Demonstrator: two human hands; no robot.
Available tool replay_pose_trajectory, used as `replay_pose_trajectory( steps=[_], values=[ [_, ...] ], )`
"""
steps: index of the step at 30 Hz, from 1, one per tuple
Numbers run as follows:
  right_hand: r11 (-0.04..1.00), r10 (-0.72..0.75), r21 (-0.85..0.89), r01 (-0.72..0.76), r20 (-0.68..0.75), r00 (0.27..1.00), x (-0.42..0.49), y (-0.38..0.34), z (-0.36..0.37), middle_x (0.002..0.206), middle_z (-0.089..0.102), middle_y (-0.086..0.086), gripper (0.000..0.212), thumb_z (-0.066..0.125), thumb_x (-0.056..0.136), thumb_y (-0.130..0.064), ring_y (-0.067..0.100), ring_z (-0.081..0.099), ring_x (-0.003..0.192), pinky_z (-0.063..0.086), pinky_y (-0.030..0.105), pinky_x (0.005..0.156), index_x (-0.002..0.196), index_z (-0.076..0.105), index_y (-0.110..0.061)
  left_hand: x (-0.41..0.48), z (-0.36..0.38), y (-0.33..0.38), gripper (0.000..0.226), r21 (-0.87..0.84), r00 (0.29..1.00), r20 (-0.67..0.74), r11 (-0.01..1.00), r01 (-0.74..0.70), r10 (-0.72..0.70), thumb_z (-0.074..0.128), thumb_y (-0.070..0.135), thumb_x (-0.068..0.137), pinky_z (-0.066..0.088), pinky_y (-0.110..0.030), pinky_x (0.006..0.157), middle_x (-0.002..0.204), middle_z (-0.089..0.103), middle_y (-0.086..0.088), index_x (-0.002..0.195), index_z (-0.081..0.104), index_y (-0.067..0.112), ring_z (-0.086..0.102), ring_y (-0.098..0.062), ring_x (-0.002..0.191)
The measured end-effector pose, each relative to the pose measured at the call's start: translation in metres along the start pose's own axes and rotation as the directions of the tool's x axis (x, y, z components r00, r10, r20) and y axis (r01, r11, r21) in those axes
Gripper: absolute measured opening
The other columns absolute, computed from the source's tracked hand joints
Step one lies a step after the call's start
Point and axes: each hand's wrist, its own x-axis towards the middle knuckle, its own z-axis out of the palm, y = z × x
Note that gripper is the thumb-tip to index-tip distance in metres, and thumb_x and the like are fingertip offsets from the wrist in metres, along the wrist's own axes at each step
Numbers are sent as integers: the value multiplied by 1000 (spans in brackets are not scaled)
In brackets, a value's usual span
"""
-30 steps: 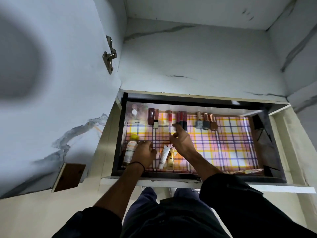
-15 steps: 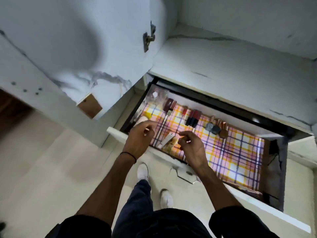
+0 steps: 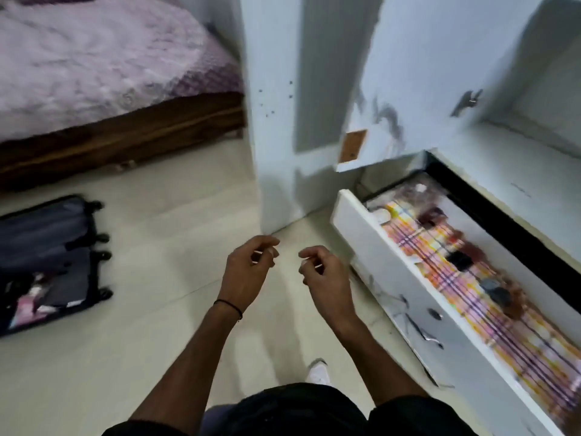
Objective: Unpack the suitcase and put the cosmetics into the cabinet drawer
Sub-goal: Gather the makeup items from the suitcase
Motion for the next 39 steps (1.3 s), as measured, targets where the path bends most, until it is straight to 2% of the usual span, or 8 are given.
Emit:
replay_pose_trajectory(
  steps=[5, 8, 11, 13, 18, 25, 32, 39],
  values=[
    [999, -31, -11, 37, 357, 934, -47, -45, 148, 83, 69, 5, 16, 56, 94, -9, 14, 63, 68, 48, 19, 57, 98, 68, -19, -78, -156, -65, 21, -11, 961, -236, 990, 144, -143, 56, 8, 92, 49, -14, 70, 86, 71, 4, 100, 70, 21, 67, -10, 71],
    [999, -47, 2, 54, 544, 838, -88, -76, 248, 84, 69, 11, 18, 55, 93, -3, 8, 61, 65, 43, 12, 52, 100, 68, -13, -134, -257, -103, 19, -30, 887, -404, 972, 233, -225, 57, 10, 92, 54, -22, 73, 86, 71, 2, 100, 70, 22, 67, -12, 71],
    [994, -70, -10, 104, 674, 735, -120, -100, 328, 82, 68, 10, 19, 55, 91, -2, 10, 61, 60, 44, 20, 53, 100, 68, -13, -174, -333, -136, 19, -82, 785, -534, 944, 321, -313, 57, 8, 91, 53, -24, 72, 85, 72, -1, 98, 70, 21, 68, -17, 72],
    [991, -77, -16, 129, 726, 684, -136, -116, 381, 80, 69, 8, 19, 55, 91, -3, 11, 61, 59, 44, 26, 54, 99, 68, -14, -188, -380, -155, 20, -115, 736, -579, 928, 353, -351, 57, 8, 91, 51, -18, 70, 86, 71, -2, 100, 70, 19, 69, -19, 74],
    [984, -47, -63, 164, 804, 593, -126, -136, 501, 79, 69, 6, 19, 55, 91, -3, 12, 61, 59, 45, 30, 55, 100, 69, -13, -181, -472, -210, 19, -185, 645, -644, 902, 389, -410, 56, 6, 91, 45, -7, 63, 87, 72, -6, 102, 70, 14, 69, -22, 74],
    [986, 66, -142, 85, 805, 589, -43, -141, 700, 84, 70, 9, 21, 52, 90, -4, 13, 62, 61, 45, 25, 54, 100, 68, -13, -96, -608, -325, 20, -235, 604, -586, 827, 511, -540, 54, 7, 92, 42, -6, 57, 88, 71, -6, 103, 69, 13, 68, -22, 75],
    [950, 228, -308, 44, 787, 573, 50, -158, 904, 83, 67, 6, 19, 51, 91, -3, 15, 60, 67, 42, 11, 49, 101, 66, -7, 28, -744, -455, 22, -341, 538, -415, 674, 655, -734, 50, 5, 94, 43, -7, 56, 91, 72, -10, 105, 68, 10, 64, -11, 66],
    [874, 398, -485, 22, 741, 541, 94, -89, 1073, 89, 69, 10, 15, 51, 92, -4, 16, 58, 68, 40, 9, 47, 98, 64, -9, 97, -817, -624, 23, -374, 470, -255, 534, 758, -845, 47, 2, 93, 43, -8, 52, 91, 71, -13, 104, 67, 7, 64, -19, 69]
  ],
)
